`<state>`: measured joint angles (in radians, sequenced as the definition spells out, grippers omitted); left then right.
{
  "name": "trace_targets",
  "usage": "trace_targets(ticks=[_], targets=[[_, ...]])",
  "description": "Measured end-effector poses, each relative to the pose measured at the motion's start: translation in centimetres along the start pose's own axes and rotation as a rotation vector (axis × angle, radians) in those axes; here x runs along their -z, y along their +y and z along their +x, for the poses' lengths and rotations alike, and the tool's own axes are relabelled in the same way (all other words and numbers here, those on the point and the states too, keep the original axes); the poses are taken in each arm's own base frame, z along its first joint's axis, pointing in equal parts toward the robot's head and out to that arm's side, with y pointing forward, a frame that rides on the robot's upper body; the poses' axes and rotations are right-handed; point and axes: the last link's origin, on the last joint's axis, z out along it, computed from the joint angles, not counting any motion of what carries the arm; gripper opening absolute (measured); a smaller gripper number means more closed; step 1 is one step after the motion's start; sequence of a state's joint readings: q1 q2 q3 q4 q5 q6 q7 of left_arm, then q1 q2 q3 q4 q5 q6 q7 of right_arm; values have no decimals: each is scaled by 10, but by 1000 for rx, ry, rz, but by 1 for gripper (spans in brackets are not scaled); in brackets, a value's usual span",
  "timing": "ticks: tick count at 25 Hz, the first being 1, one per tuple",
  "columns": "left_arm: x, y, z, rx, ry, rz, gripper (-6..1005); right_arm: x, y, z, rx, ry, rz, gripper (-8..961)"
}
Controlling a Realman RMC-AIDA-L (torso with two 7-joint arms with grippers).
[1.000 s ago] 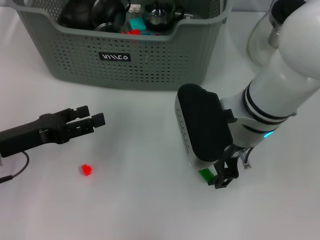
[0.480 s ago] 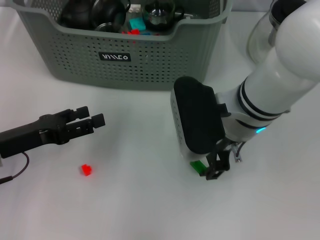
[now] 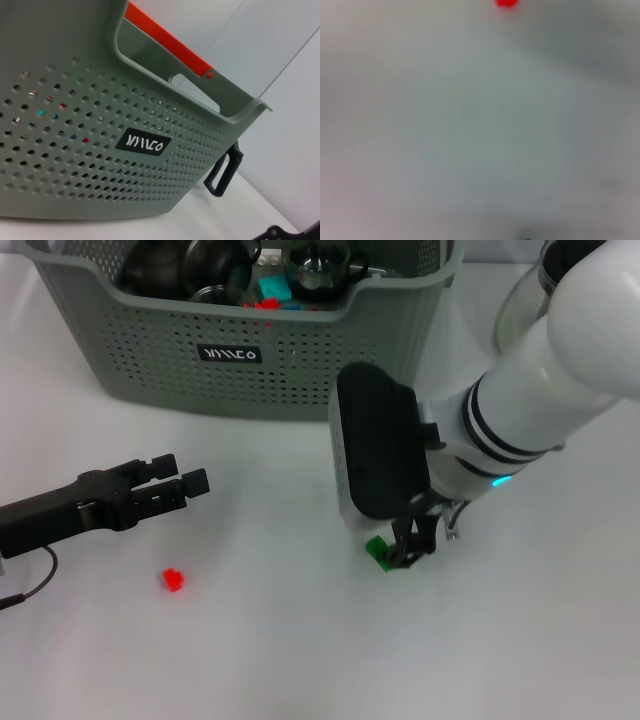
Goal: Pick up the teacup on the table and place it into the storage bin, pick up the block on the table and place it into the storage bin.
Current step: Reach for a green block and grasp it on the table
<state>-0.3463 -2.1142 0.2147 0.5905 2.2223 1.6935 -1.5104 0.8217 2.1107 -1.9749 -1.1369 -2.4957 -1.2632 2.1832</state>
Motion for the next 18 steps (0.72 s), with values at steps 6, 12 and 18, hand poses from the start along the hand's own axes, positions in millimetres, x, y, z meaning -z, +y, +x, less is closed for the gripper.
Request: trace_targets(ticks=[6,12,18], targets=[[0,0,0,-3,1,-1,770,1,-5,-3,-23,-11,37,760],[1,0,-1,-2,0,3,769,11,-2,-5,-9,-27,28,760],[1,-1,-2,-2,-2,9,769,12,-1,10,-11,73,42,760]])
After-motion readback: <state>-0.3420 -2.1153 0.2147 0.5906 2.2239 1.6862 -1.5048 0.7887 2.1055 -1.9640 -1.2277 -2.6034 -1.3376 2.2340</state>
